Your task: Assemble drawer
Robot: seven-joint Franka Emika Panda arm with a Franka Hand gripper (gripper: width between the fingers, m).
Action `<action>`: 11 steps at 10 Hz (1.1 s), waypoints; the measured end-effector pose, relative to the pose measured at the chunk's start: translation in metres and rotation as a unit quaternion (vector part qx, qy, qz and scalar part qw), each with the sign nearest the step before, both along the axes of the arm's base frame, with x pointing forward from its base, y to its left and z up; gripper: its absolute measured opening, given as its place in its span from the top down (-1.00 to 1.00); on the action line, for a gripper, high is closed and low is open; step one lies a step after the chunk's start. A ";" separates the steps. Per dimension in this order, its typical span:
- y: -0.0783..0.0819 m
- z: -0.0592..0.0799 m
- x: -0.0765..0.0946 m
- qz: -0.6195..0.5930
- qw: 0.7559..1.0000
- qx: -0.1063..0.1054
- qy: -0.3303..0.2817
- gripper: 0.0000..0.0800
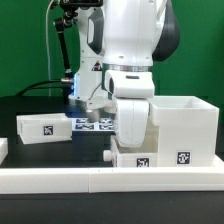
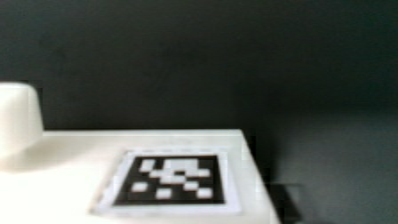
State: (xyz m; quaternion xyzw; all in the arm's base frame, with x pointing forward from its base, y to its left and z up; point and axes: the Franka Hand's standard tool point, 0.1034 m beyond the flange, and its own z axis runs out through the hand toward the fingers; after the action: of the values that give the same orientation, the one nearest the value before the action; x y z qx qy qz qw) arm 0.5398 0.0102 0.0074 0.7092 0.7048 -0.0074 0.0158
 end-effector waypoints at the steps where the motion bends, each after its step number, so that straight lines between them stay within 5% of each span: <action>1: -0.001 0.002 0.001 -0.012 1.000 -0.001 0.003 0.36; 3: 0.004 0.010 0.005 -0.025 1.000 0.000 -0.005 -0.44; 7: 0.001 0.042 0.015 -0.036 0.999 -0.006 -0.009 -0.62; 10: -0.036 0.050 0.026 -0.024 1.000 -0.012 -0.008 -0.62; 11: -0.036 0.049 0.026 -0.031 0.999 -0.012 -0.008 -0.62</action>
Offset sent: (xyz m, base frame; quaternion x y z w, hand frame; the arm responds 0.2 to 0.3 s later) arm 0.0027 0.0054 0.0174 0.0143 -0.0136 0.0064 0.9998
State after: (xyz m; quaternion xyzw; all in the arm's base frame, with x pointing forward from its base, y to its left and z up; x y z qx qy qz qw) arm 0.5659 -0.0260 0.0568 0.7304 0.6823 -0.0105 0.0298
